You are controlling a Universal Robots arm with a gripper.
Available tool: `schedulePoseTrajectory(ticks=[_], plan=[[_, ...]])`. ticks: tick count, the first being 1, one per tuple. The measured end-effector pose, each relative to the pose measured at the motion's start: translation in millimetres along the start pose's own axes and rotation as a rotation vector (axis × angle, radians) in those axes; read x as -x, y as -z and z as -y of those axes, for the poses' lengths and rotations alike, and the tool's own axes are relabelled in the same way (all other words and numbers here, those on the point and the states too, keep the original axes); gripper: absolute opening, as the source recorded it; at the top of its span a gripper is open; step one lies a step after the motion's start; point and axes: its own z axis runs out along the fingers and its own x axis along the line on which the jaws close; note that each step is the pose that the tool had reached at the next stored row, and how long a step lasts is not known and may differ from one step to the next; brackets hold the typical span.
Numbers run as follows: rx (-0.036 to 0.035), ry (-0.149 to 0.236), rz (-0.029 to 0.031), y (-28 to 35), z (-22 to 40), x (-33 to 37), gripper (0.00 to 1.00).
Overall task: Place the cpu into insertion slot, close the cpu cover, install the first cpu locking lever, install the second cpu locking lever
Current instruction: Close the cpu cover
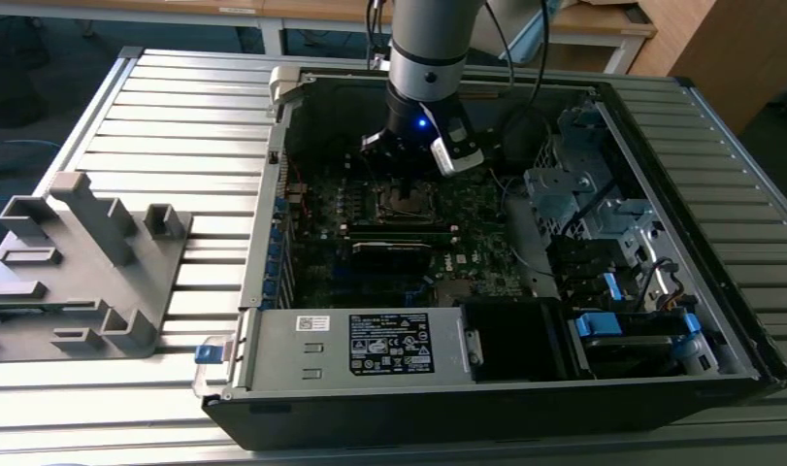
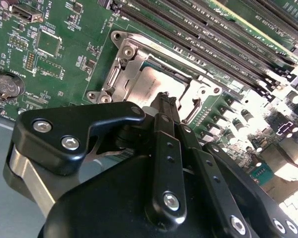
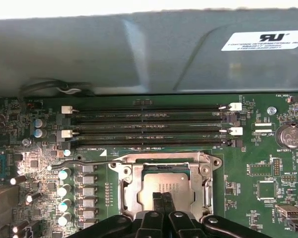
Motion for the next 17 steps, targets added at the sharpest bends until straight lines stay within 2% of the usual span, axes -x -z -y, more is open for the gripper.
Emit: schedulePoseTrajectory(ticks=[12, 17], plan=[[0.0001, 0.0, 0.0001, -0.1, 0.0, -0.2, 0.1], [0.0003, 0.0, 0.0058, -1.9, 0.2, -6.4, 0.1]])
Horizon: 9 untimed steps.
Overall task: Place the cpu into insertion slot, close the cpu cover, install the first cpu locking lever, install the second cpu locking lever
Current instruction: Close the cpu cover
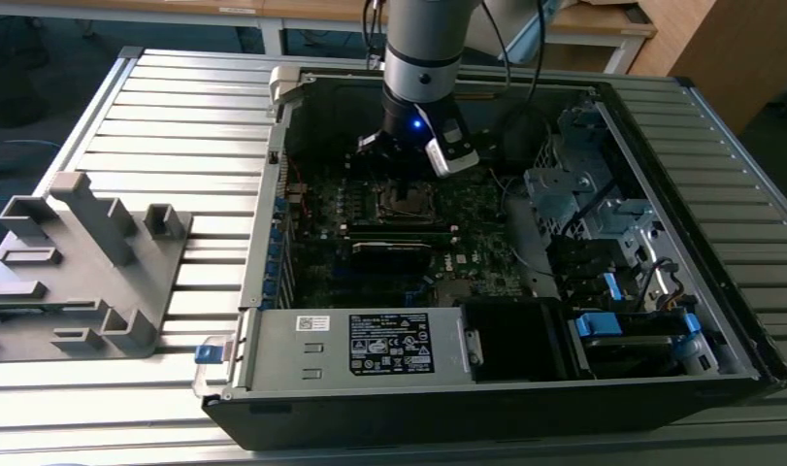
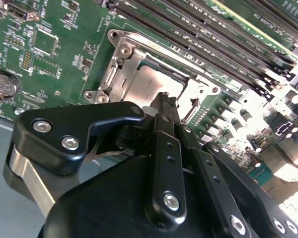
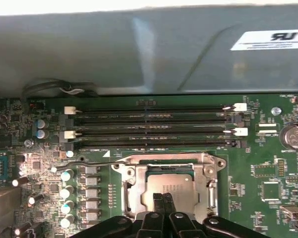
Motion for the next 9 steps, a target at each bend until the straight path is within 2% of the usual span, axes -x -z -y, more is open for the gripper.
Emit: schedulePoseTrajectory(ticks=[9], plan=[[0.0003, 0.0, 0.0053, -3.3, 0.5, -14.9, 0.1]])
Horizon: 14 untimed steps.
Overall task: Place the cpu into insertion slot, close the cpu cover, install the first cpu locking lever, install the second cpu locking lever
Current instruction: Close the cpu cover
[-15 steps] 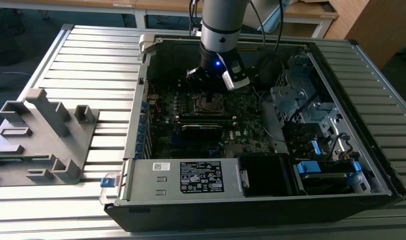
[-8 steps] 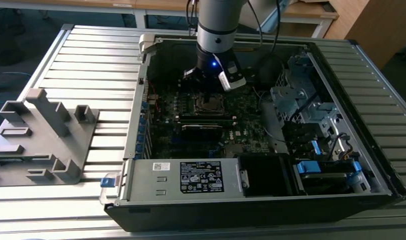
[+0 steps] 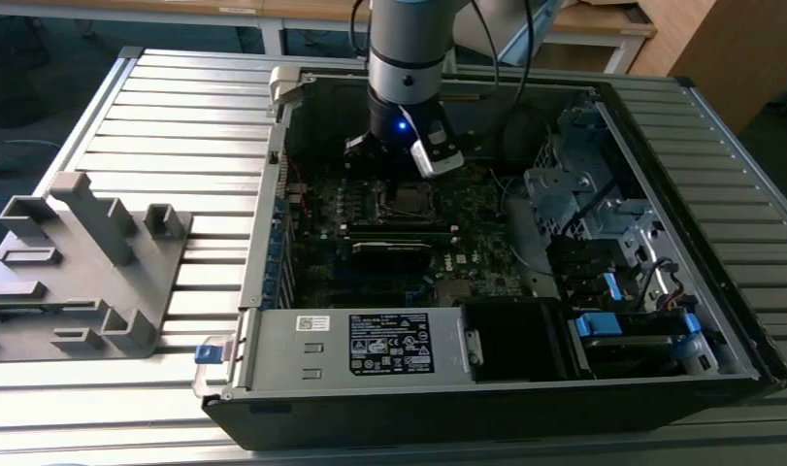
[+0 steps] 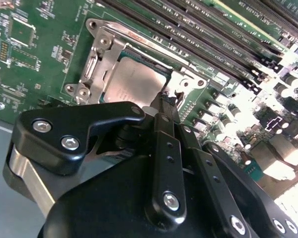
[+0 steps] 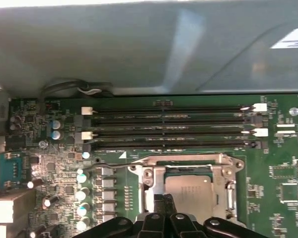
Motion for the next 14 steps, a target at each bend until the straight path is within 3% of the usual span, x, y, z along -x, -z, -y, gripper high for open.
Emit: schedulePoseTrajectory(ticks=[4, 14], plan=[[-0.0001, 0.0, 0.0031, -3.3, 0.2, -2.0, 0.1], [0.0004, 0.0, 0.0045, -4.9, 0.4, -6.6, 0.1]])
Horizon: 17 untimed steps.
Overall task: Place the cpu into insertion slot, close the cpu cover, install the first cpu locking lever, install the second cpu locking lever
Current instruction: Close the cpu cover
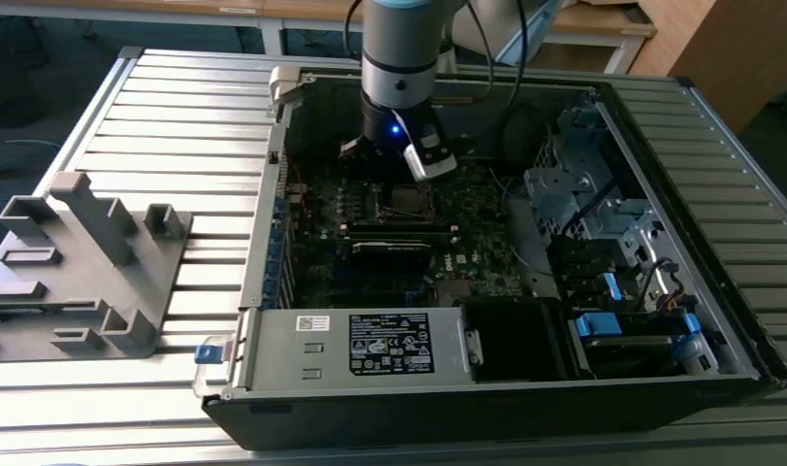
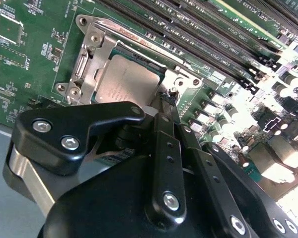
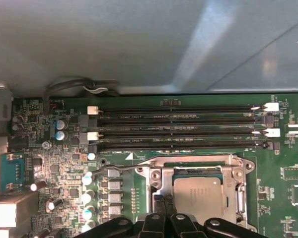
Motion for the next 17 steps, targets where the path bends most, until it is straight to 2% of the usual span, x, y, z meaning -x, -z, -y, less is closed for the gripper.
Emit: schedulePoseTrajectory(ticks=[4, 17], plan=[[0.0003, 0.0, 0.0002, -3.2, 0.1, -0.9, 0.1], [0.0001, 0.0, 0.0001, -4.2, 0.1, -1.0, 0.1]])
